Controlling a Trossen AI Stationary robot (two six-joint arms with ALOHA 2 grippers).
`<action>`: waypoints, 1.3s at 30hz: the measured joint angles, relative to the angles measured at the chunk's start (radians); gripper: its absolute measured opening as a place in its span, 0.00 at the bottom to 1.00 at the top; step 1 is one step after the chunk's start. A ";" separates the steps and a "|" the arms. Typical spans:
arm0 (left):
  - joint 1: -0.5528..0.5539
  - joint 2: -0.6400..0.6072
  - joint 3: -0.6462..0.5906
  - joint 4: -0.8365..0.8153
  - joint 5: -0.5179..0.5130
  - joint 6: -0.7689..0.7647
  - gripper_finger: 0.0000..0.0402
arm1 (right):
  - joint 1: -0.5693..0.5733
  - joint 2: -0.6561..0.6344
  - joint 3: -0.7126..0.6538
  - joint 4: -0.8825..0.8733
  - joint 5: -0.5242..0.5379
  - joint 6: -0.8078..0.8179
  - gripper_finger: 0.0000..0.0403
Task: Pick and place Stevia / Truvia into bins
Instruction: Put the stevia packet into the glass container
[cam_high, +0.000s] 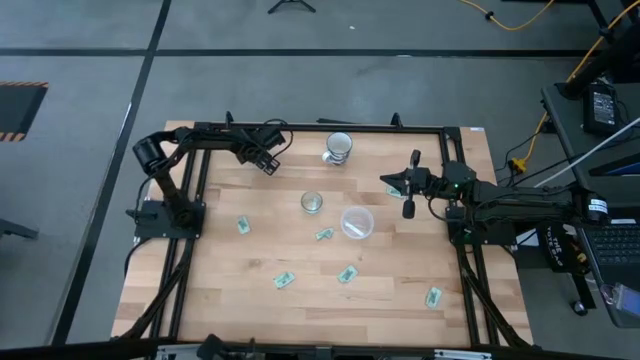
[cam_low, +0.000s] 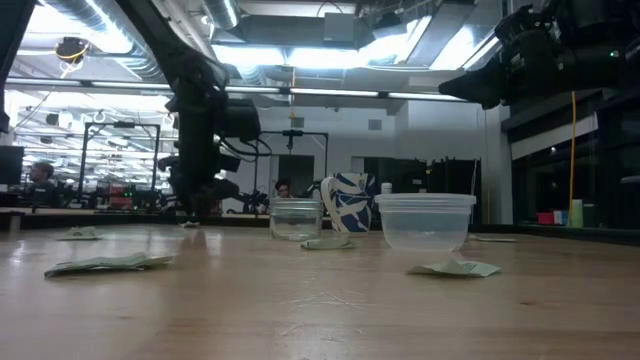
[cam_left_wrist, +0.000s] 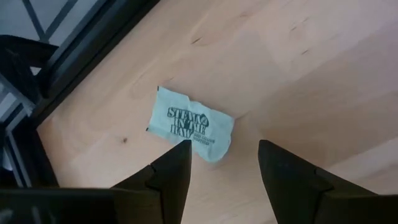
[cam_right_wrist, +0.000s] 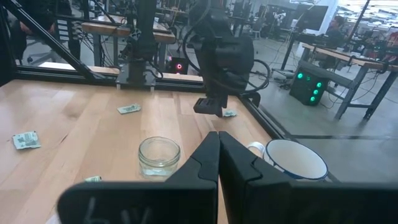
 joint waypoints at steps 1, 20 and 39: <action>0.000 0.001 0.000 0.003 0.000 0.000 0.45 | 0.000 0.000 0.000 0.000 0.000 0.000 0.01; 0.040 0.001 0.000 0.045 -0.004 0.000 0.45 | 0.000 0.000 0.000 0.001 0.000 0.000 0.01; 0.052 0.001 -0.029 0.095 0.036 0.000 0.45 | 0.000 0.000 0.000 0.001 0.001 0.000 0.01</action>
